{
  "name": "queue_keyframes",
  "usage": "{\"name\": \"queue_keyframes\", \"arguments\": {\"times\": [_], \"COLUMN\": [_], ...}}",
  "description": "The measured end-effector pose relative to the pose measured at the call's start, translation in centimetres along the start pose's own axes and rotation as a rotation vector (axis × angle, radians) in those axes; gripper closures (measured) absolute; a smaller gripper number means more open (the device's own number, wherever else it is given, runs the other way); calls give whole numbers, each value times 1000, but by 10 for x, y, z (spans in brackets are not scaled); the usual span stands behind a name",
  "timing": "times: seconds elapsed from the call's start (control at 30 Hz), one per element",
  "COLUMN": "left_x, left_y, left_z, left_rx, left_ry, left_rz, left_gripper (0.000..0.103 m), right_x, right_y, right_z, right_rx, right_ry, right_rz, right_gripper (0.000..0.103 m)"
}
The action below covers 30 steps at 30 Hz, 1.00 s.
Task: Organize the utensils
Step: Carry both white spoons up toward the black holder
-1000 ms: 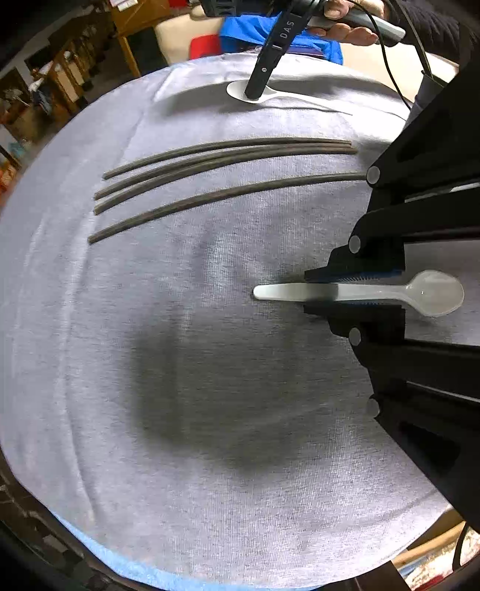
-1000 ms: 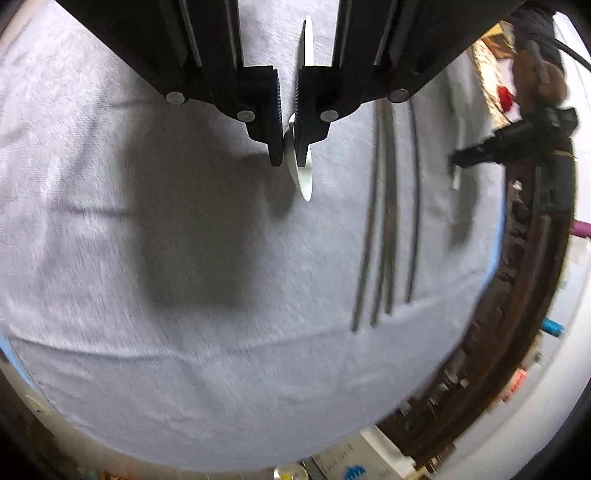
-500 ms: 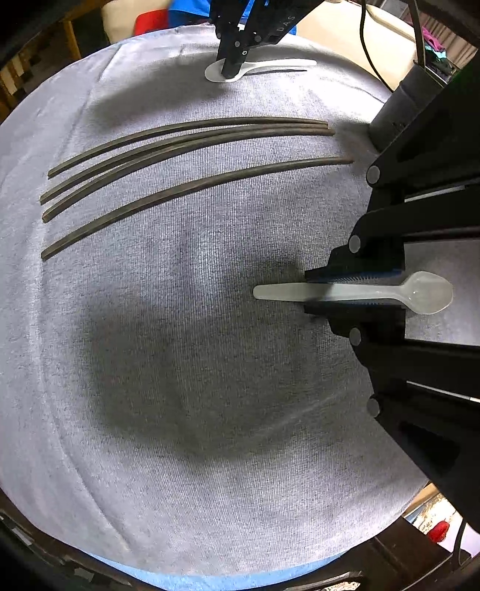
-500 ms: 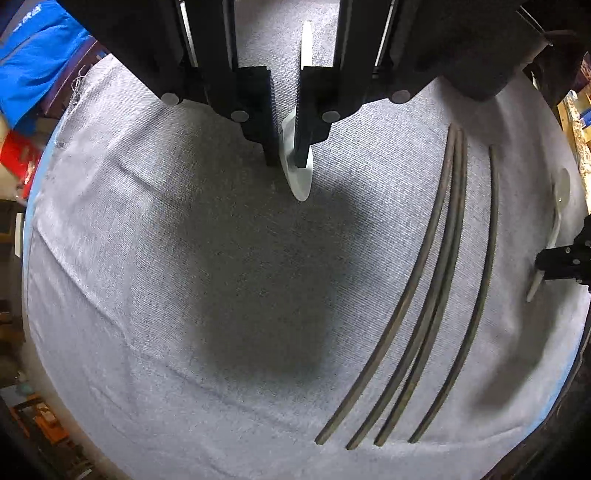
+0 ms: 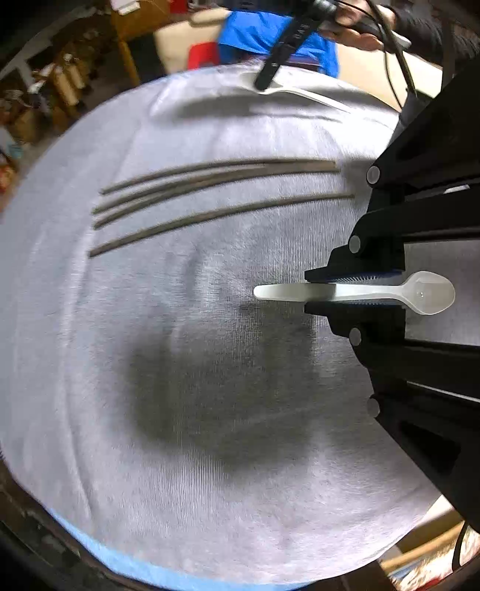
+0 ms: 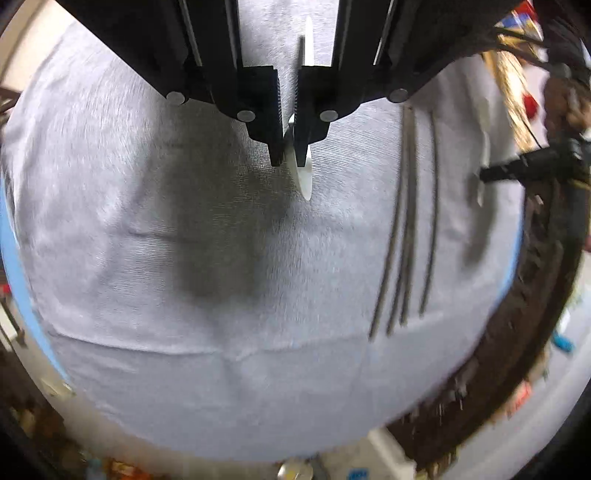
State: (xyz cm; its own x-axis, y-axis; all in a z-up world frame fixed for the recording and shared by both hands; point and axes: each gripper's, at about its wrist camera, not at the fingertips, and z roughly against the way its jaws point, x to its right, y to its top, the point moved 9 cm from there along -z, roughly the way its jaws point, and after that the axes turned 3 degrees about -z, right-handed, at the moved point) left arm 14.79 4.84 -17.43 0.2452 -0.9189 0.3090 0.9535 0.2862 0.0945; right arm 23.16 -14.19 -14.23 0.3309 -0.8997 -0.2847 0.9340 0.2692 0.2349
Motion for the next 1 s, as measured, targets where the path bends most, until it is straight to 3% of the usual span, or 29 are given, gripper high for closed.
{"name": "queue_keyframes", "arguments": {"times": [0.27, 0.6, 1.0], "left_x": [5, 21, 55], "left_y": [-18, -36, -61], "left_z": [57, 129, 178], "left_rx": [235, 484, 737], "left_ry": [-30, -119, -199], "left_rz": [61, 152, 163], "left_gripper": [93, 93, 93], "right_x": [11, -24, -75], "right_y": [-25, -53, -73], "right_z": [68, 151, 176], "right_rx": [271, 551, 666], "right_ry": [104, 204, 181], "right_rz": [-142, -176, -75], "right_gripper": [97, 97, 97]}}
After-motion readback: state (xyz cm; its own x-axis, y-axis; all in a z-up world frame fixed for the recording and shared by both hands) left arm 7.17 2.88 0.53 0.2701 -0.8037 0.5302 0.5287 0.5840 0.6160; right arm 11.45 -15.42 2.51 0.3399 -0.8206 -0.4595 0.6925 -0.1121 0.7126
